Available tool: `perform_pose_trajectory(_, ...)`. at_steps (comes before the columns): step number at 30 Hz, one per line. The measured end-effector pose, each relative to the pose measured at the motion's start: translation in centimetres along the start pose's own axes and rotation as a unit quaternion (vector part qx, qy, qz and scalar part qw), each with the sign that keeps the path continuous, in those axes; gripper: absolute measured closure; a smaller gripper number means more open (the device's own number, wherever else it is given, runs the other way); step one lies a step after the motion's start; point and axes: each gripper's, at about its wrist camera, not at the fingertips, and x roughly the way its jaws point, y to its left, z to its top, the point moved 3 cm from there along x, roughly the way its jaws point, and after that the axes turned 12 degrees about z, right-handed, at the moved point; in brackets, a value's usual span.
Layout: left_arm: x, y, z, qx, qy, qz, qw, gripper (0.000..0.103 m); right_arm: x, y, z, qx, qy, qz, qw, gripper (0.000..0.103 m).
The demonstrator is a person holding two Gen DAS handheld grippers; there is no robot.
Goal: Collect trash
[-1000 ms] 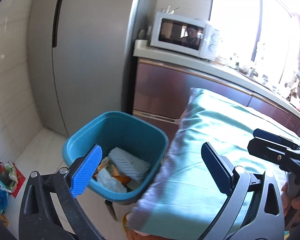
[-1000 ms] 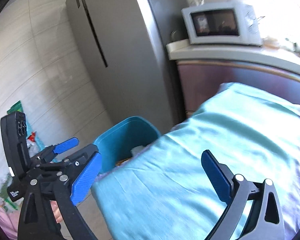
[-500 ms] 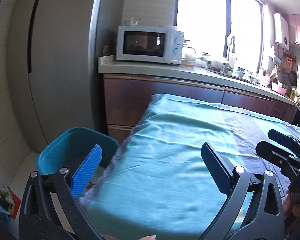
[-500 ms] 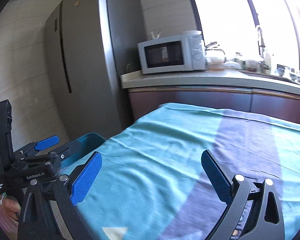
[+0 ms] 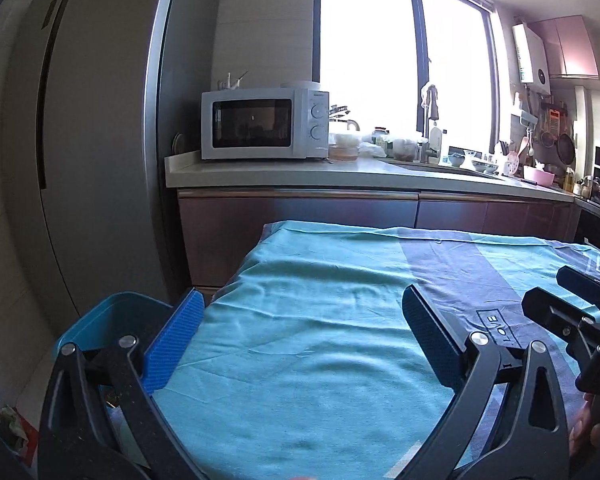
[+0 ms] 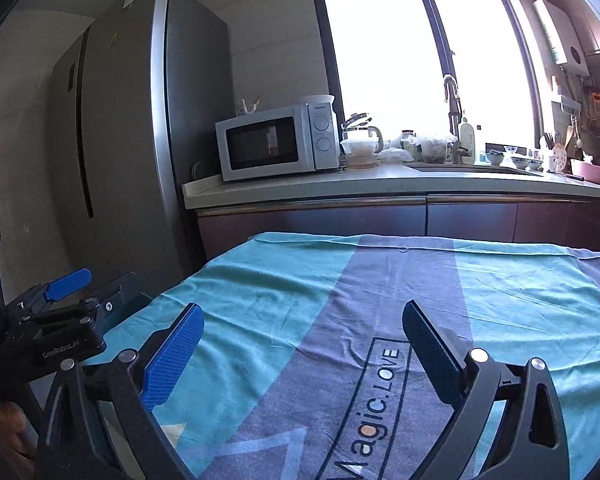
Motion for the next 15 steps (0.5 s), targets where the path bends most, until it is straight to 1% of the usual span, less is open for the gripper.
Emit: perform_pose_trajectory(15, -1.8, -1.4, 0.0, 0.011, -0.031, -0.004, 0.9995, 0.005, -1.7, -0.6, 0.3, -0.002, -0.023, -0.026, 0.999, 0.007)
